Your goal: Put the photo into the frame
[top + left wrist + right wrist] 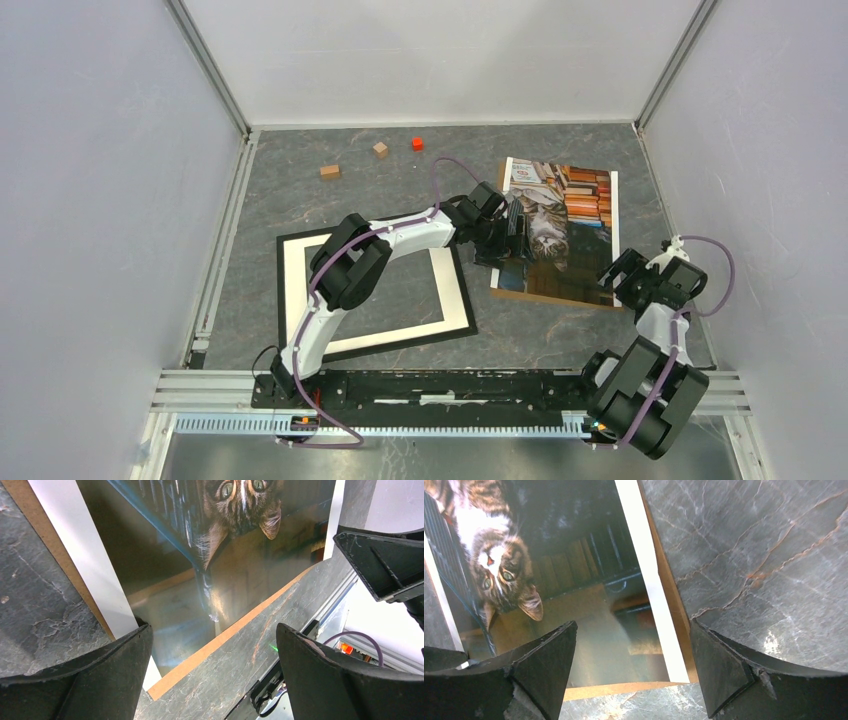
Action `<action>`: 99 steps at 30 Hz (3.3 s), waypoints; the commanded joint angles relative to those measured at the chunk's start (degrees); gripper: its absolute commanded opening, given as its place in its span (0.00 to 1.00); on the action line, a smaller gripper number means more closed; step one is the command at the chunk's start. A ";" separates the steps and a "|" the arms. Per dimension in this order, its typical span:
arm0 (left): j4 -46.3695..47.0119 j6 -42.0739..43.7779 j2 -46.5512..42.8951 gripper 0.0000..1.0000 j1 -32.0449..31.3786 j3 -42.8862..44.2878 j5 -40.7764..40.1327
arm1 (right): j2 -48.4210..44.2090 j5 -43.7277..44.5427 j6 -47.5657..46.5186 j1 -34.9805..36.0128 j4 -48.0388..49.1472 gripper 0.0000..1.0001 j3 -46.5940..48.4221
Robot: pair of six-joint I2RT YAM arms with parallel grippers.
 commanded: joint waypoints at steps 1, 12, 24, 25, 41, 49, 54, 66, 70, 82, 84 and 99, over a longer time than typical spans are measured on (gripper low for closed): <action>-1.52 -1.25 1.83 1.00 -0.12 -2.01 -0.84 | 2.38 -2.38 -0.56 0.16 1.23 0.87 -0.98; -0.47 -1.37 1.82 1.00 0.01 -2.87 -0.28 | -3.46 -1.11 -1.08 0.22 -0.82 0.83 -0.74; 1.20 -2.08 1.91 1.00 0.50 -3.86 0.89 | 0.01 -3.94 -1.18 0.23 0.58 0.81 -1.75; 1.21 -2.19 1.92 1.00 0.49 -3.99 0.98 | -0.07 -4.40 -1.18 0.23 0.66 0.80 -1.89; 2.47 -2.08 1.67 1.00 1.07 -5.31 1.49 | -2.73 -5.22 2.46 0.17 6.11 0.72 -5.21; 3.25 -0.45 0.73 1.00 1.29 -5.64 1.73 | -3.74 -2.63 2.27 0.10 10.01 0.52 -7.96; 1.40 2.65 -1.90 1.00 1.30 -3.92 2.08 | -4.66 -0.38 1.96 0.14 10.41 0.28 -7.30; -9.76 14.24 -22.60 1.00 1.54 -1.31 0.87 | -6.65 -3.69 -2.31 0.21 2.02 0.00 3.05; -13.85 18.20 -32.99 1.00 2.41 -5.23 -3.49 | -5.45 -6.25 -2.56 2.87 1.24 0.00 7.64; -23.99 23.69 -60.26 1.00 3.40 -10.93 -24.76 | 4.47 11.52 -15.36 30.62 -19.89 0.00 49.26; -24.11 23.10 -64.37 1.00 3.37 -10.56 -28.17 | 7.83 14.73 -19.10 36.71 -23.17 0.00 56.91; -24.56 23.14 -84.88 1.00 3.40 -2.39 -43.15 | 33.22 52.02 -39.15 105.04 -32.94 0.00 73.34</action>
